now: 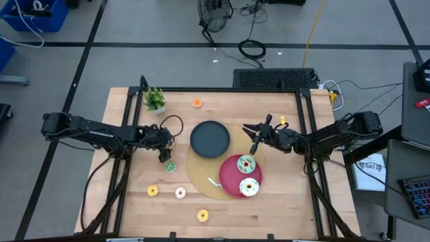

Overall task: Pick & Place donuts
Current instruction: Put the large black doughnut on the pink plate

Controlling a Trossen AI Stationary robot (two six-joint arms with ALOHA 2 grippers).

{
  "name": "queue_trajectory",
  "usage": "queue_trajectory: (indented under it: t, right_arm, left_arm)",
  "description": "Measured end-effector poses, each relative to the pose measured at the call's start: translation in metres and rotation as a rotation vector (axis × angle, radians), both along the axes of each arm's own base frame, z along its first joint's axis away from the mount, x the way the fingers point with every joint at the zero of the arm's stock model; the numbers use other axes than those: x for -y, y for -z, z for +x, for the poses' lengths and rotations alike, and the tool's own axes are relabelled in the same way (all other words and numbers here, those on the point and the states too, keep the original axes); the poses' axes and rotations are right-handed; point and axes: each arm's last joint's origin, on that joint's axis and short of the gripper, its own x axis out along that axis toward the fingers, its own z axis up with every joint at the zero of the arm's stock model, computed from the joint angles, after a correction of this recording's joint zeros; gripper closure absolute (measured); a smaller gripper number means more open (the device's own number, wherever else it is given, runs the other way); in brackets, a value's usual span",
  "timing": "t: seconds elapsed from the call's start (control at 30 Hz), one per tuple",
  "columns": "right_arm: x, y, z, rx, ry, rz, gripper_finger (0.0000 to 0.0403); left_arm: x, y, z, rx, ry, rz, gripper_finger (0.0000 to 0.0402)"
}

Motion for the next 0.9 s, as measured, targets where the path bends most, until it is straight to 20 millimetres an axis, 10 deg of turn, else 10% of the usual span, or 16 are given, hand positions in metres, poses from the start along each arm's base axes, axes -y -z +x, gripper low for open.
queue_trajectory:
  t: [0.4,0.9]
  right_arm:
    - [0.0,0.0,0.0,0.0,0.0,0.0,0.0348]
    - [0.0,0.002,0.0,-0.005,0.0,0.023,0.0348]
  left_arm:
    - [0.001,-0.035,0.012,-0.029,0.039,-0.032,0.0066]
    - [-0.002,-0.027,0.002,-0.202,-0.034,0.052,0.0066]
